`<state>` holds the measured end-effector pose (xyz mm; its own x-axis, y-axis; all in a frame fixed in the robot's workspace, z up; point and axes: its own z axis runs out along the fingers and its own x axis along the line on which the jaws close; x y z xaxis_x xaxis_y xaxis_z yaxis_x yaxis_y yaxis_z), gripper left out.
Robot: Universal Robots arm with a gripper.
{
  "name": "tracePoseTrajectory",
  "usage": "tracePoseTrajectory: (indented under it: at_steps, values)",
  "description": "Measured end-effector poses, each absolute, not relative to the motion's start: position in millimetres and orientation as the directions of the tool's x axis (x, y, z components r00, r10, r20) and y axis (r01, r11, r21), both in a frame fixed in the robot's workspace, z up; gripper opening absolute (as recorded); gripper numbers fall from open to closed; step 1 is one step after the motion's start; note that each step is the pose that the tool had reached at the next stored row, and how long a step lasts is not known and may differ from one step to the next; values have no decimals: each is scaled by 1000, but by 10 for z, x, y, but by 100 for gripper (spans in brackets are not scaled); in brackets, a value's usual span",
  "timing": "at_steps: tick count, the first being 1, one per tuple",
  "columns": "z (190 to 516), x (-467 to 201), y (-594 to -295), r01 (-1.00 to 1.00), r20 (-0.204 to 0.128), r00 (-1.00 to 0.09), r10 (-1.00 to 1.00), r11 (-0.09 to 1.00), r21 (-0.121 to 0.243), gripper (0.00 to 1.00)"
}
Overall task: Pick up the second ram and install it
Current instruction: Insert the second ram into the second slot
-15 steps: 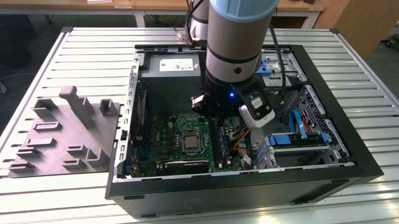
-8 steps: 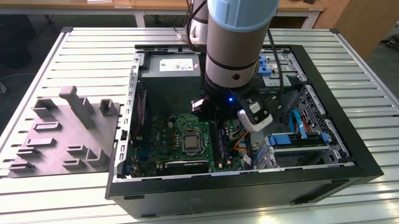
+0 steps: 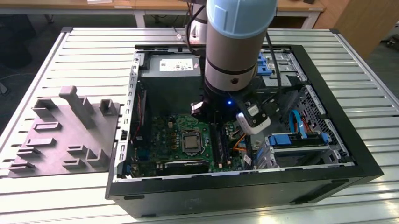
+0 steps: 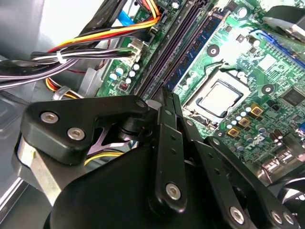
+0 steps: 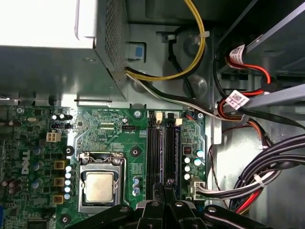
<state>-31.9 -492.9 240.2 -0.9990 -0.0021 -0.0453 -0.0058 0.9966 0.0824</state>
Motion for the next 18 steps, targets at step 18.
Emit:
tracePoseTrajectory:
  at_steps: [18]
  values:
    - [2302,-353,-4924,-6,-46,-999,-2,996,90,11]
